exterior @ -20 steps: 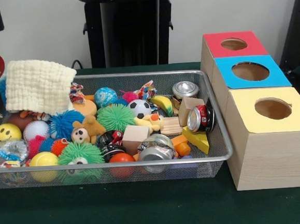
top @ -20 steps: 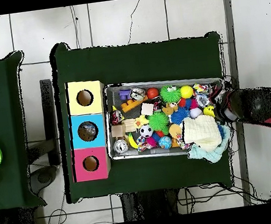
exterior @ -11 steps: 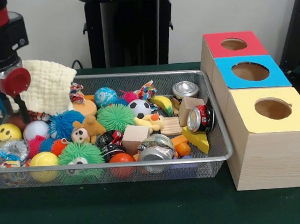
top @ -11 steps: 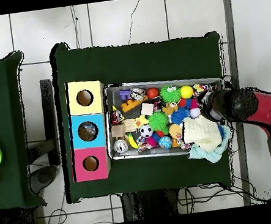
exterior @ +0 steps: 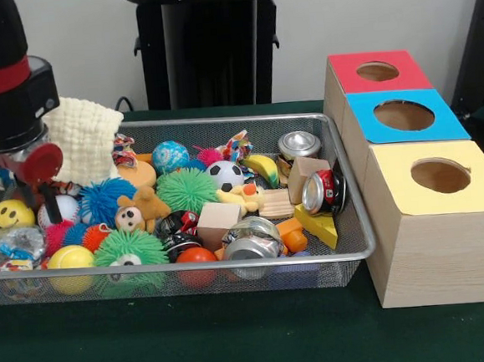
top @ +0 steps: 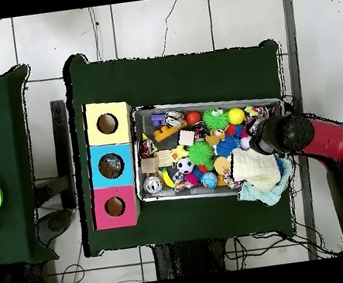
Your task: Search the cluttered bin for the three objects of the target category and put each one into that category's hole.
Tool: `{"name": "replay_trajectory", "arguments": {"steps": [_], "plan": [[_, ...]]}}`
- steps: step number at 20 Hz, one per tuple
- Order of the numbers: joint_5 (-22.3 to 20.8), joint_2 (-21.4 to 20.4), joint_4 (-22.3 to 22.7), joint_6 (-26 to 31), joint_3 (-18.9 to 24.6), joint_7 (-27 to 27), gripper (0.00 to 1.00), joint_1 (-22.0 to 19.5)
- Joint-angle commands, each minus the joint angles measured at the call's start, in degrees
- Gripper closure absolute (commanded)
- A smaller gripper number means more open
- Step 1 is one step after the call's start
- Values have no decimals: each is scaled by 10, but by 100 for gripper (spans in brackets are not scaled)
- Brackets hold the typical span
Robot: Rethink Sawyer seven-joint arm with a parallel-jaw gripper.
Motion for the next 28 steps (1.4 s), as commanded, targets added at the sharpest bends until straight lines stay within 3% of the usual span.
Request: {"name": "replay_trajectory", "arguments": {"steps": [1, 11, 20, 28], "plan": [[10, 40, -66, 36, -35, 20, 0, -12], [23, 41, -85, 52, -41, -1, 0, -15], [46, 41, -47, 1, -69, 75, 0, 14], [73, 32, -22, -21, -87, 92, 0, 32]]}}
